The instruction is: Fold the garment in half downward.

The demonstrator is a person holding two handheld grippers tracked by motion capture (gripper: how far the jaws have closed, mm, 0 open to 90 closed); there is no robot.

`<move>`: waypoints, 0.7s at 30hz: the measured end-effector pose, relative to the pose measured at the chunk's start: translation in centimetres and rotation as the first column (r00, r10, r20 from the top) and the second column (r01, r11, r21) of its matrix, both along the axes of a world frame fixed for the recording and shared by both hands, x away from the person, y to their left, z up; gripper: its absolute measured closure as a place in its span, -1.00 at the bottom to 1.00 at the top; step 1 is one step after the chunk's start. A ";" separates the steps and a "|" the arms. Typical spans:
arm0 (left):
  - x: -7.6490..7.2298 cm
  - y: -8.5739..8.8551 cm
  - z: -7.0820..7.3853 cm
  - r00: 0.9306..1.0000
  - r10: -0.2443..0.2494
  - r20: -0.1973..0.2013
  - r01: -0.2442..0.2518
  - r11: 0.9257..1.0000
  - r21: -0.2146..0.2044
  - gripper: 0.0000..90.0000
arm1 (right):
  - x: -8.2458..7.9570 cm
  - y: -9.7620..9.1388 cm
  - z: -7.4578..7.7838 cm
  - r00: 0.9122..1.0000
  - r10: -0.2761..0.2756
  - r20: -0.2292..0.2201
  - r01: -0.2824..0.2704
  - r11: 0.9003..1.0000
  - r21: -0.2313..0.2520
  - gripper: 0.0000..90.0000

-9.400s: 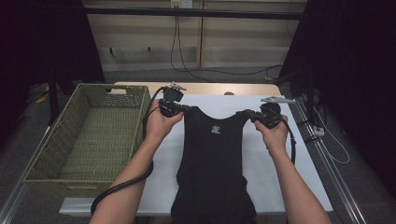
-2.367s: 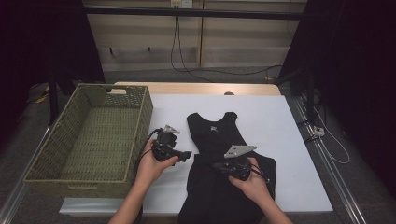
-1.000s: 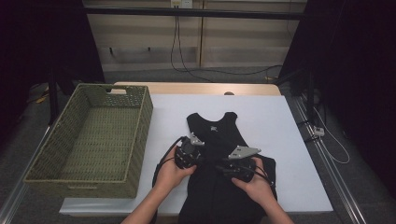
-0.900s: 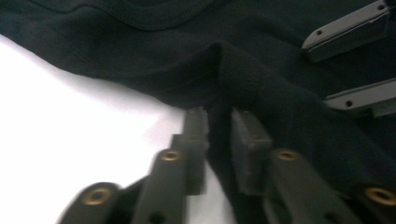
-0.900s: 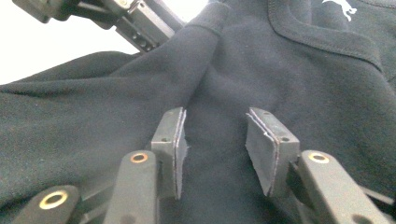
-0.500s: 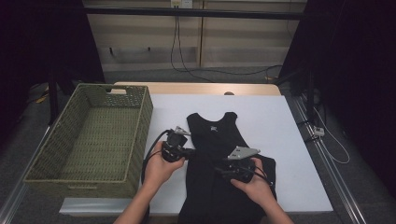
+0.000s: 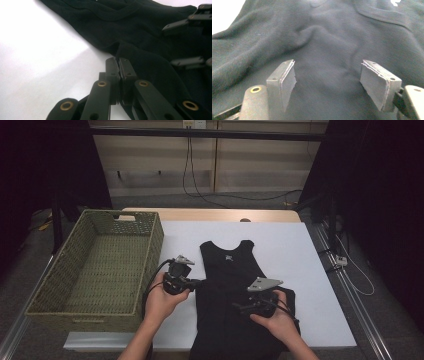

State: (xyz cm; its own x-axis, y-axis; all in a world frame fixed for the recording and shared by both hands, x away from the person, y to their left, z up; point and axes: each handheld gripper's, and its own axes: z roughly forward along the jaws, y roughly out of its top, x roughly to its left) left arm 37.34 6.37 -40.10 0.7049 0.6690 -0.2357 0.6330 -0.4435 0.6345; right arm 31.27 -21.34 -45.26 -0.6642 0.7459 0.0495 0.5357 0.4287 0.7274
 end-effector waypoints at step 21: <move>1.1 -0.6 -0.2 0.999 -0.026 -0.025 0.027 0.999 0.027 0.95 | -2.9 -9.4 1.0 0.930 -0.366 0.012 0.365 0.929 0.064 -0.67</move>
